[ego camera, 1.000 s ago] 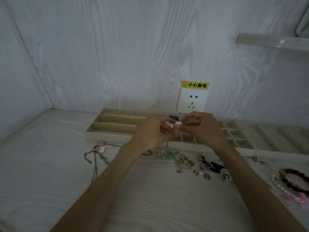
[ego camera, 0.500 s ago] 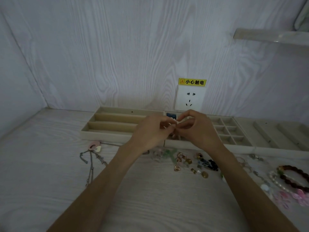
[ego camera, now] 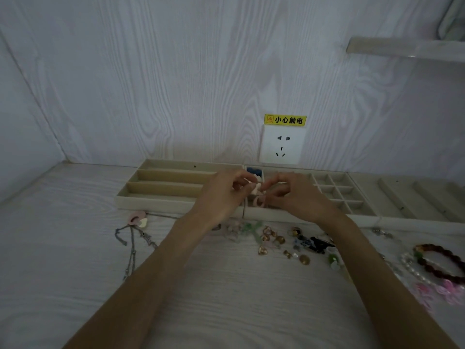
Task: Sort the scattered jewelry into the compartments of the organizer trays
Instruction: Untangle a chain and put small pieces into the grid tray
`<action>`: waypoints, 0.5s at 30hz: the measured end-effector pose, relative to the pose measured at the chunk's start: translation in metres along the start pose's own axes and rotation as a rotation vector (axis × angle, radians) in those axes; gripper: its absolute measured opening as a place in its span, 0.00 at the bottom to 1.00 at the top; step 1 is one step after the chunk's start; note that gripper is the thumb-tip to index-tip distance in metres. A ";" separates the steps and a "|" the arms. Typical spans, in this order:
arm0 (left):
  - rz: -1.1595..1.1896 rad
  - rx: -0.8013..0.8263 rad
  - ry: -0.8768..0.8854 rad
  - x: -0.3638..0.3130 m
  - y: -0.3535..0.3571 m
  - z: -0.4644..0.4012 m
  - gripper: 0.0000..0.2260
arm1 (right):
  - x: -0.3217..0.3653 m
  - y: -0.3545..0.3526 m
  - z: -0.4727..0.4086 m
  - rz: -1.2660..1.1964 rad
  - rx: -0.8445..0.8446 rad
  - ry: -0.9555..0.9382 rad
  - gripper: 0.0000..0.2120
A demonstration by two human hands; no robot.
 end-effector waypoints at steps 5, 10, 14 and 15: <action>-0.128 0.019 0.046 -0.002 0.001 0.002 0.08 | 0.004 0.002 0.001 0.176 -0.042 -0.078 0.07; -0.250 -0.015 0.056 -0.006 0.000 0.002 0.08 | 0.005 0.004 0.000 0.435 -0.160 -0.104 0.08; -0.275 -0.020 0.046 -0.008 -0.001 0.003 0.08 | 0.003 0.005 -0.002 0.411 -0.146 -0.082 0.07; -0.281 -0.026 0.042 -0.008 -0.001 0.003 0.08 | 0.003 0.004 -0.002 0.392 -0.146 -0.080 0.06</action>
Point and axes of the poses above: each hand's wrist, its own z-axis away from the middle knuckle, its own y-axis out of the palm, x = y × z, the point moved 4 cm from there along -z, towards the middle knuckle, and after that the axes turned 10 degrees about -z, right-handed, at the moved point
